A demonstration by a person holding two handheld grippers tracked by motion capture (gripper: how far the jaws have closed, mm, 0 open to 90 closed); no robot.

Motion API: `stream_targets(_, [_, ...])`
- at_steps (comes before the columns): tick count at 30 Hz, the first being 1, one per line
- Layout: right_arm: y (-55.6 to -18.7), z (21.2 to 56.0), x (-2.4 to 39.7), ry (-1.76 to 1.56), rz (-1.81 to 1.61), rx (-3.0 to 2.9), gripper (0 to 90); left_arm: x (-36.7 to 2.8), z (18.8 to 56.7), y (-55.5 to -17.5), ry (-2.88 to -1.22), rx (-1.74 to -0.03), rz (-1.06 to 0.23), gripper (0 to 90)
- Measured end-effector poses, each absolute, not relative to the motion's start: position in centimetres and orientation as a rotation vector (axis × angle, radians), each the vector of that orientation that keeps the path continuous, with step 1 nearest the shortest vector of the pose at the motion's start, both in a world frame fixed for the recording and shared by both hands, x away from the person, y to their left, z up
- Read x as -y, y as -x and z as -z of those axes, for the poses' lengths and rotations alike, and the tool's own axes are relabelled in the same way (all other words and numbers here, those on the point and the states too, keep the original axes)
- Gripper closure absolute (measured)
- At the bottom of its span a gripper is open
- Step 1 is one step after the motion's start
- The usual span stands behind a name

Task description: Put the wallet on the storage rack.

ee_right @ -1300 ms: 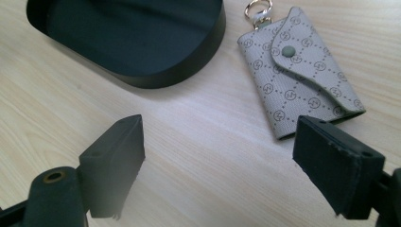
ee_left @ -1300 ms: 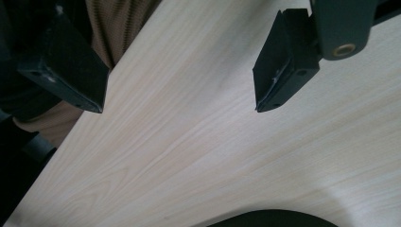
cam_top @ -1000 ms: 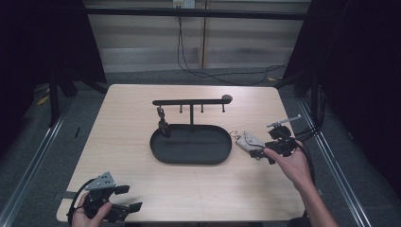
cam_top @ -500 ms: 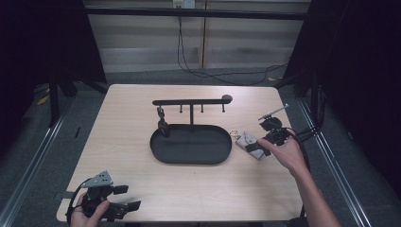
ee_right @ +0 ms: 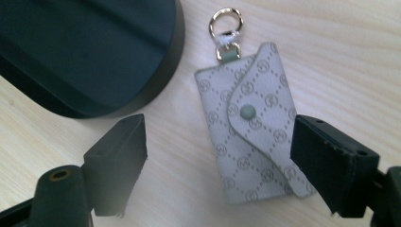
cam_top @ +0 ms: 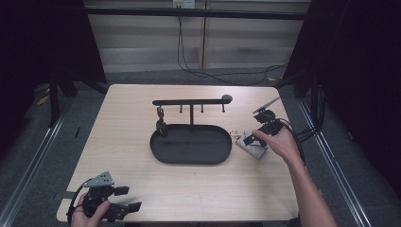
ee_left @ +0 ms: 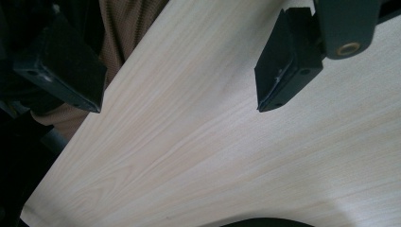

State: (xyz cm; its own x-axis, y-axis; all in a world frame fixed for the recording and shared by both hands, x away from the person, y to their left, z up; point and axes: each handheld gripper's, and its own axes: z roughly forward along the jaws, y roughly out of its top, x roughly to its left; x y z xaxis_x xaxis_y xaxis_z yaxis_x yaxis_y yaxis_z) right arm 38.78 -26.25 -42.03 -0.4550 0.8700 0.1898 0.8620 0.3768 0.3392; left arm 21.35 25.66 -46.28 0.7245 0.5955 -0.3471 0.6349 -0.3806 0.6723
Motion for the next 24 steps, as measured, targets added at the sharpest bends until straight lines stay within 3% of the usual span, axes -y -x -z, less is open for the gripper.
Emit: stream_targets(24, [-41.8, 46.3, 25.6, -1.602, -0.250, -2.697, 23.0, -25.7, 46.3, -21.3, -2.082, -0.925, 0.069, 17.5])
